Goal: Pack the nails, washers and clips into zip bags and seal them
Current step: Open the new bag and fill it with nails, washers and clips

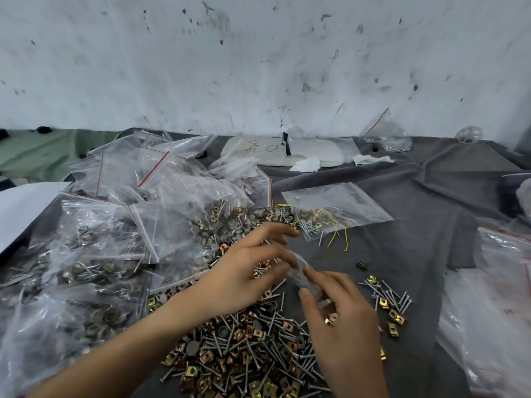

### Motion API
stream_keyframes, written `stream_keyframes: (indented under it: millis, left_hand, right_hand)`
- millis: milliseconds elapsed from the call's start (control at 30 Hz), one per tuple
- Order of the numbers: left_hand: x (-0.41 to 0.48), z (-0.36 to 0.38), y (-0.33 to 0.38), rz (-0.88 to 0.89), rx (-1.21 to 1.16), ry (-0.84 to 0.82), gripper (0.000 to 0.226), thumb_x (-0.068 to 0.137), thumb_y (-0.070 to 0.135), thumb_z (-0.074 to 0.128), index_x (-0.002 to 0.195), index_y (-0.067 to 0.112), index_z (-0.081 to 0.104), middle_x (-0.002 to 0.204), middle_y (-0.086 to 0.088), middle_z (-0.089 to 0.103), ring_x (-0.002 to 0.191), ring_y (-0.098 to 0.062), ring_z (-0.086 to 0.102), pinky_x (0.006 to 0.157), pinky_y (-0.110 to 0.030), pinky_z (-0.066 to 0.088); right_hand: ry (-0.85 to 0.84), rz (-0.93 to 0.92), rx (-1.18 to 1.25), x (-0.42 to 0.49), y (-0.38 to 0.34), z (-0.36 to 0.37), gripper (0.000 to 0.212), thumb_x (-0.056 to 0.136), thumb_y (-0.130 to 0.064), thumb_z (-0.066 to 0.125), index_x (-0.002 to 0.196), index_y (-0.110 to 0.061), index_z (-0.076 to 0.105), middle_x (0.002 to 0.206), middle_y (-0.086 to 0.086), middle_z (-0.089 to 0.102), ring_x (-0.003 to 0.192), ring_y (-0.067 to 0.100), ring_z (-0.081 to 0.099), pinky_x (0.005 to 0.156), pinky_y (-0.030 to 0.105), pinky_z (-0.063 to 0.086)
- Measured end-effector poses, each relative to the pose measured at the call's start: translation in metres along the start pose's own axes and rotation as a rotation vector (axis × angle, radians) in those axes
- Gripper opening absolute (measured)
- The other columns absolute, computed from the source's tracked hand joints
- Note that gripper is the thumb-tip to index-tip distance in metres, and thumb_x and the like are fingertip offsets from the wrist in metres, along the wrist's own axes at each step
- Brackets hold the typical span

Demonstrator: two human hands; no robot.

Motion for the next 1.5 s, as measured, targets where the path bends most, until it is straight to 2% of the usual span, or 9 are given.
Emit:
stream_keyframes:
  millis: [133,333,667,767,900,1100,1333,1433,1500]
  left_hand:
    - [0.006,-0.024,-0.049,-0.208,0.085,0.266,0.017,0.089,0.000,0.057,0.091,0.011,0.070,0.103,0.004,0.063,0.095,-0.002,0.059,0.083,-0.014,0.046]
    - [-0.004,-0.013,-0.148,-0.465,0.504,-0.302,0.023,0.092,0.004,0.055,0.110,0.012,0.067,0.116,-0.003,0.064,0.104,-0.018,0.061,0.097,-0.036,0.047]
    - [0.001,-0.012,-0.157,-0.364,0.685,-0.389,0.014,0.093,0.019,0.057,0.103,0.011,0.063,0.114,-0.003,0.052,0.094,-0.020,0.061,0.078,-0.031,0.052]
    - [0.004,-0.016,-0.136,-0.389,0.587,-0.240,0.015,0.093,0.024,0.058,0.101,0.012,0.064,0.116,0.001,0.052,0.094,-0.016,0.060,0.080,-0.032,0.053]
    - [0.009,-0.026,-0.065,-0.191,0.124,0.143,0.005,0.086,0.015,0.069,0.091,0.014,0.067,0.109,0.003,0.056,0.093,-0.006,0.058,0.081,-0.018,0.048]
    - [-0.001,-0.002,-0.001,0.007,0.088,-0.004,0.011,0.087,0.015,0.068,0.093,0.006,0.067,0.123,-0.005,0.054,0.121,-0.013,0.049,0.101,-0.028,0.041]
    - [0.000,0.005,-0.008,-0.003,-0.055,0.059,0.017,0.092,0.019,0.060,0.095,0.006,0.071,0.119,-0.002,0.059,0.112,-0.009,0.056,0.094,-0.022,0.045]
    - [0.009,-0.011,-0.045,-0.167,-0.038,0.261,0.018,0.095,0.016,0.054,0.091,0.009,0.070,0.109,0.002,0.064,0.102,-0.006,0.060,0.087,-0.020,0.048]
    - [0.018,-0.013,-0.087,-0.339,0.150,0.132,0.017,0.094,0.007,0.055,0.105,0.010,0.068,0.109,-0.002,0.065,0.098,-0.013,0.062,0.089,-0.033,0.050]
  right_hand:
    - [0.022,0.003,-0.007,0.000,0.001,-0.003,0.029,0.081,-0.010,0.071,0.108,-0.019,0.072,0.092,-0.020,0.057,0.081,0.002,0.058,0.068,0.014,0.045]
    - [-0.002,0.000,-0.011,-0.001,-0.001,-0.003,0.027,0.082,-0.012,0.071,0.108,-0.019,0.072,0.093,-0.021,0.057,0.083,0.002,0.058,0.068,0.013,0.045]
    - [-0.006,0.010,-0.009,-0.001,-0.002,-0.008,0.027,0.083,-0.012,0.070,0.109,-0.018,0.071,0.094,-0.022,0.057,0.085,-0.001,0.058,0.072,0.004,0.040]
    - [-0.013,0.011,-0.005,-0.001,-0.002,-0.007,0.027,0.083,-0.013,0.070,0.109,-0.018,0.071,0.095,-0.022,0.057,0.086,0.001,0.058,0.073,0.007,0.041]
    - [-0.016,0.006,-0.004,-0.002,-0.003,-0.005,0.027,0.083,-0.013,0.069,0.110,-0.019,0.071,0.095,-0.023,0.055,0.087,0.003,0.058,0.072,0.010,0.043]
    - [-0.029,-0.014,0.013,-0.001,-0.007,0.000,0.028,0.084,-0.013,0.068,0.111,-0.020,0.070,0.094,-0.023,0.056,0.089,-0.002,0.056,0.071,0.006,0.041]
    - [-0.015,-0.029,-0.006,-0.002,-0.006,-0.002,0.028,0.082,-0.011,0.070,0.108,-0.020,0.071,0.093,-0.024,0.056,0.092,-0.006,0.053,0.071,0.005,0.041]
    - [0.014,-0.017,-0.017,-0.001,-0.005,-0.007,0.027,0.079,-0.008,0.073,0.105,-0.017,0.073,0.093,-0.019,0.059,0.081,0.003,0.058,0.071,0.010,0.043]
    - [0.018,-0.023,-0.034,-0.001,-0.005,-0.009,0.027,0.079,-0.007,0.073,0.104,-0.015,0.073,0.092,-0.017,0.060,0.079,0.004,0.059,0.071,0.006,0.041]
Point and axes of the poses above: each hand's wrist, its own x-axis towards the middle knuckle, its own z-axis out of the palm, y = z × x, the point moved 4 cm from there along x, towards the middle knuckle
